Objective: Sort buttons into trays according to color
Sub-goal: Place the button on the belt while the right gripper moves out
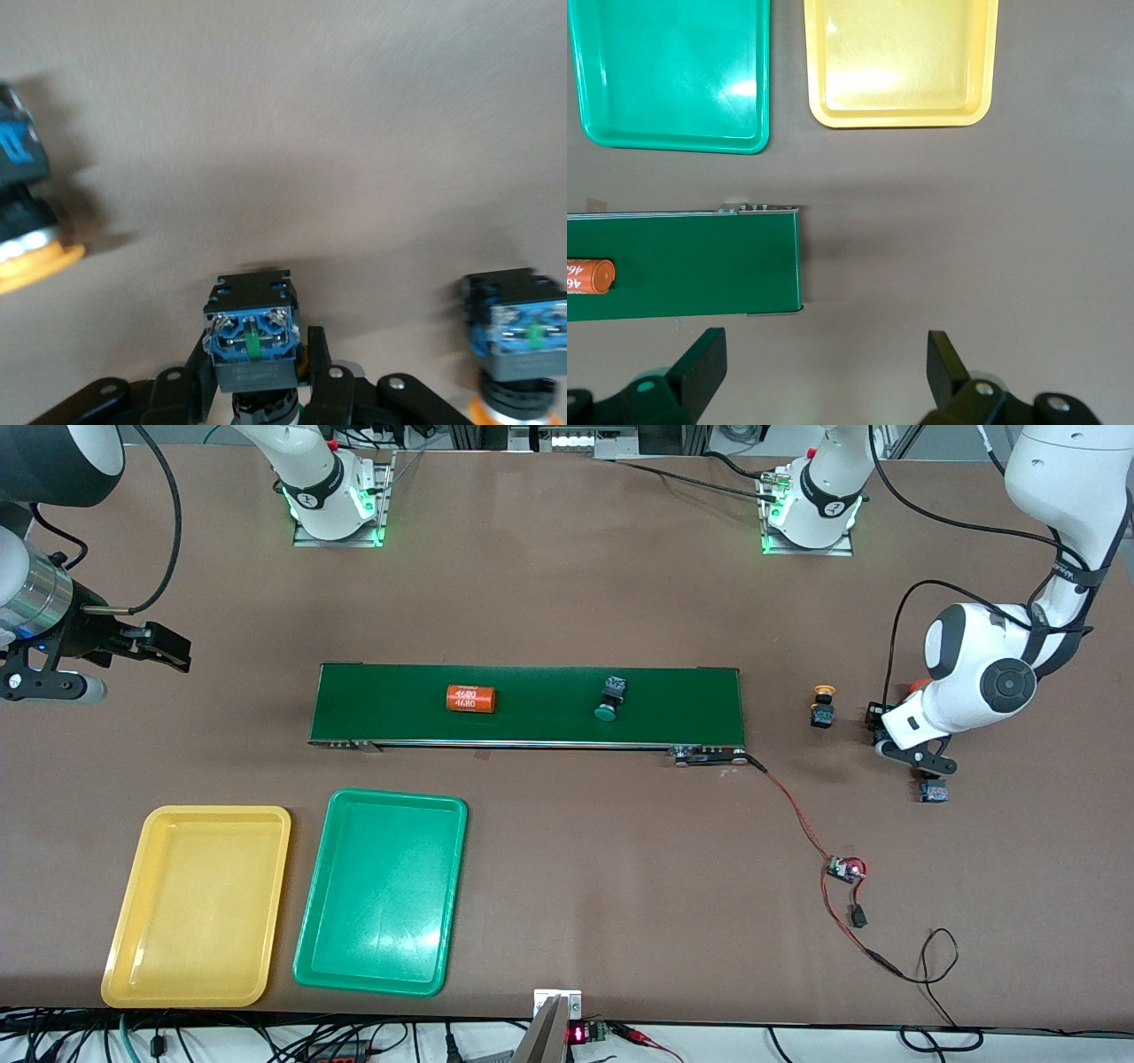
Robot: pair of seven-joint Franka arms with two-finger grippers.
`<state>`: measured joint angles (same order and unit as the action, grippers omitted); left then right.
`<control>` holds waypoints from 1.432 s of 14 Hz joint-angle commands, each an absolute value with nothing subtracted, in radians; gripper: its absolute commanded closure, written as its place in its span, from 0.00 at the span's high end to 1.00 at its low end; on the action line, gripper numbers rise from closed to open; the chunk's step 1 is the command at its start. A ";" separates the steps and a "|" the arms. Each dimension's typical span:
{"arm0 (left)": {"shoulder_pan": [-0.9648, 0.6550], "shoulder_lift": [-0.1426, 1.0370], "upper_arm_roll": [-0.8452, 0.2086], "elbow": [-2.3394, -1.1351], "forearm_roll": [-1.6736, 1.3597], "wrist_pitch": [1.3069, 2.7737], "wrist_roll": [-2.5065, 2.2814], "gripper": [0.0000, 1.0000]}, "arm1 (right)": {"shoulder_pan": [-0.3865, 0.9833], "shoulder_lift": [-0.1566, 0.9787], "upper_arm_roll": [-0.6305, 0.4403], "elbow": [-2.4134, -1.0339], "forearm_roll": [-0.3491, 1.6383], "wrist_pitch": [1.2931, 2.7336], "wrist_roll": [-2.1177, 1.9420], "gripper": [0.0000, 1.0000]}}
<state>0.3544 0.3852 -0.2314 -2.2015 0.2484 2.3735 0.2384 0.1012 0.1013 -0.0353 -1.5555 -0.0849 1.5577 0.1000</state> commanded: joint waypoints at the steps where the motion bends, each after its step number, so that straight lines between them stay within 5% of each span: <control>1: 0.356 0.339 -0.308 -2.085 0.159 2.138 0.249 0.11 | 0.094 0.100 -0.031 -1.545 -0.092 1.543 0.091 1.00; 4: 0.350 0.331 -0.429 -2.004 0.084 1.987 0.201 0.09 | 0.100 0.101 -0.031 -1.545 -0.081 1.552 0.109 1.00; 9: 0.287 0.363 -0.659 -2.002 0.025 2.074 -0.248 0.09 | 0.101 0.110 -0.031 -1.546 -0.083 1.543 0.103 1.00; 16: 0.229 0.445 -0.684 -2.040 0.021 2.269 -0.299 0.19 | 0.104 0.123 -0.028 -1.545 0.014 1.571 0.115 1.00; 17: 0.229 0.454 -0.684 -2.040 0.021 2.270 -0.301 0.27 | 0.104 0.126 -0.028 -1.545 0.021 1.571 0.115 1.00; 19: 0.229 0.445 -0.684 -2.039 0.021 2.267 -0.288 1.00 | 0.106 0.129 -0.028 -1.548 0.025 1.571 0.141 1.00; 20: 0.229 0.424 -0.684 -2.037 0.021 2.261 -0.287 1.00 | 0.107 0.127 -0.028 -1.554 0.025 1.569 0.161 1.00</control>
<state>0.2296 0.4642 -0.6828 -2.0359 0.0428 2.2669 -0.2949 0.1061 0.1236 -0.0306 -1.5555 0.0096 1.5663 0.1211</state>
